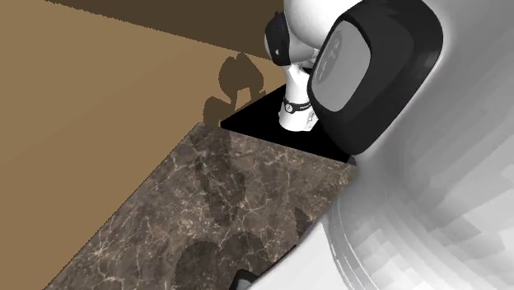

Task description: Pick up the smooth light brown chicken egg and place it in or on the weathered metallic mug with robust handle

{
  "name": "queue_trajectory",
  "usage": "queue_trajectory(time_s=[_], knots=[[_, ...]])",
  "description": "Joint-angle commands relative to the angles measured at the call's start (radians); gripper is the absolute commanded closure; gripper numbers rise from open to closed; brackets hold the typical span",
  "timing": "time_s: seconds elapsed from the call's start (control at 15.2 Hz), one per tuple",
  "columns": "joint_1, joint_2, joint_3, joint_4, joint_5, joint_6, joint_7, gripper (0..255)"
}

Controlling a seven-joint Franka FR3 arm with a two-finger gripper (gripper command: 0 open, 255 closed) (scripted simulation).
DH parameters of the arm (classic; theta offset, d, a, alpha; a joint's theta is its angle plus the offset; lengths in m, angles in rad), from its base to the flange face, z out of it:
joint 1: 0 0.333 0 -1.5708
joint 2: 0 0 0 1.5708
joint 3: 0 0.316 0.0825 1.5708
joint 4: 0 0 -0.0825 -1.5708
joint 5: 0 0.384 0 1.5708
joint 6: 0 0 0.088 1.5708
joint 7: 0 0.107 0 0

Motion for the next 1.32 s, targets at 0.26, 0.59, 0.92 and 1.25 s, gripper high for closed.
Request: queue_trajectory(time_s=[0.26, 0.59, 0.92, 1.25], knots=[[-0.042, -0.036, 0.007, -0.151, -0.001, 0.1, 0.043, 255], [-0.062, -0.045, 0.007, -0.235, -0.006, 0.166, 0.072, 255], [-0.065, -0.045, 0.007, -0.252, -0.008, 0.181, 0.078, 255], [-0.065, -0.045, 0.007, -0.252, -0.008, 0.181, 0.078, 0]])
